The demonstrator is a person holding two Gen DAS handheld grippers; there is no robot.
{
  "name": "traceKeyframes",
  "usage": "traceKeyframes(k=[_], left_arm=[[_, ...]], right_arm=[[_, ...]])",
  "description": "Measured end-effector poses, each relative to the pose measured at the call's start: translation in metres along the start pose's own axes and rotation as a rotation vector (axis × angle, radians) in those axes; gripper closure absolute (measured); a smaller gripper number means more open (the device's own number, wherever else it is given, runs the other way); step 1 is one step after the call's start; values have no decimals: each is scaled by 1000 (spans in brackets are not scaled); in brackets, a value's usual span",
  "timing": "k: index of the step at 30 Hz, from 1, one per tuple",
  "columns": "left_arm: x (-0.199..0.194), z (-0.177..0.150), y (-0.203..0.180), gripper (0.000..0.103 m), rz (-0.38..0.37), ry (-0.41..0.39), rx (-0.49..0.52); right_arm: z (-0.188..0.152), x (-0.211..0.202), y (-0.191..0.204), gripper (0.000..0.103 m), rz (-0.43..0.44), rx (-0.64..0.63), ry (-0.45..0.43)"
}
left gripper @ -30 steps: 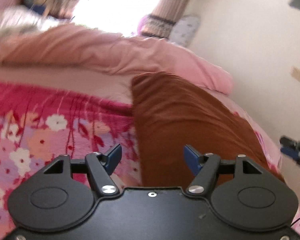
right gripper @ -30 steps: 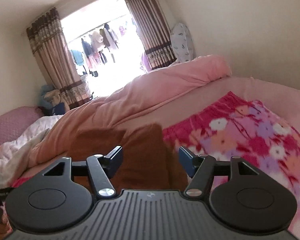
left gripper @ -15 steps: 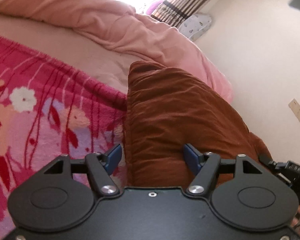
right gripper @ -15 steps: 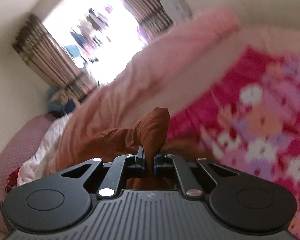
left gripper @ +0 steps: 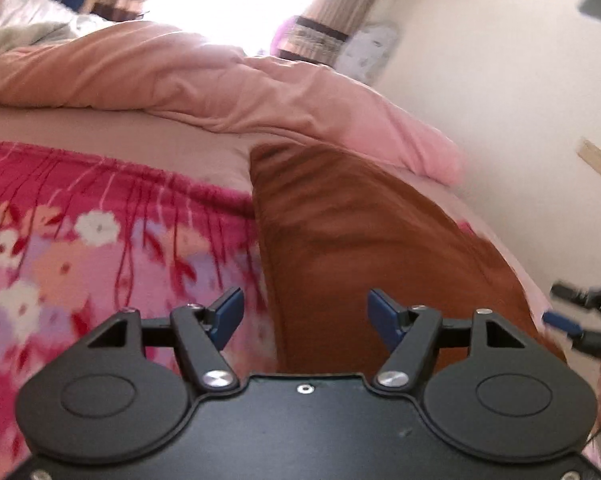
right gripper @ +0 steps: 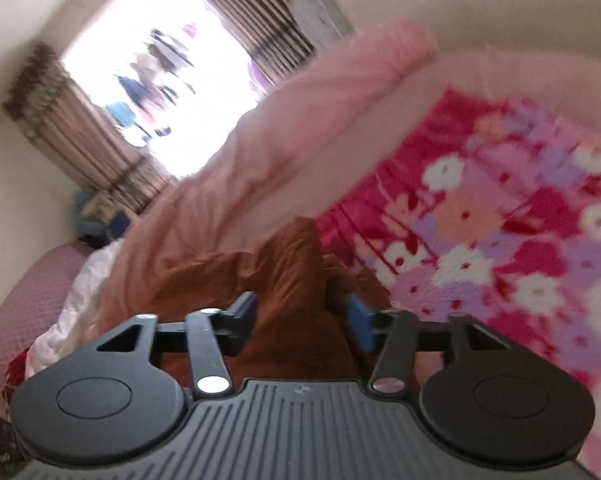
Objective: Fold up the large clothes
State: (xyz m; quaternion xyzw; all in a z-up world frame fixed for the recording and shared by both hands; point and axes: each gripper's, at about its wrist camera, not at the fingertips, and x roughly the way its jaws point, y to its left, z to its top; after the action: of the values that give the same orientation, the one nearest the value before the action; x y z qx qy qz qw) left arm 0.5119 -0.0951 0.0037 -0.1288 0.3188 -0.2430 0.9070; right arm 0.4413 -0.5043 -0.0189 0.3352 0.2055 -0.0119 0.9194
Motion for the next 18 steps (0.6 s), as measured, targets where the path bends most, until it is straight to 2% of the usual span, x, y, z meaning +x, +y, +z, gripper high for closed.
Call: traceKeyframes(k=[1, 4, 5, 7, 8, 14, 16, 18], left_arm=[[-16, -16, -4, 33, 1, -3, 27], [-52, -60, -13, 33, -2, -28, 73], [-60, -72, -15, 33, -16, -30, 72], [-67, -92, -17, 33, -89, 5, 61], [-67, -98, -19, 33, -101, 19, 52], [-54, -108, -36, 33, -28, 34, 91], [-46, -109, -37, 33, -29, 55, 76], [-38, -111, -38, 38, -10, 65, 81]], right_arm=[[-4, -15, -2, 28, 9, 0, -13], [-40, -57, -25, 26, 45, 97, -8], [-54, -65, -33, 26, 63, 122, 5], [-75, -70, -45, 26, 50, 169, 23], [-80, -70, -48, 26, 39, 181, 27], [-79, -47, -42, 28, 64, 200, 21], [-80, -43, -38, 28, 35, 206, 20], [-79, -36, -37, 28, 25, 216, 11]])
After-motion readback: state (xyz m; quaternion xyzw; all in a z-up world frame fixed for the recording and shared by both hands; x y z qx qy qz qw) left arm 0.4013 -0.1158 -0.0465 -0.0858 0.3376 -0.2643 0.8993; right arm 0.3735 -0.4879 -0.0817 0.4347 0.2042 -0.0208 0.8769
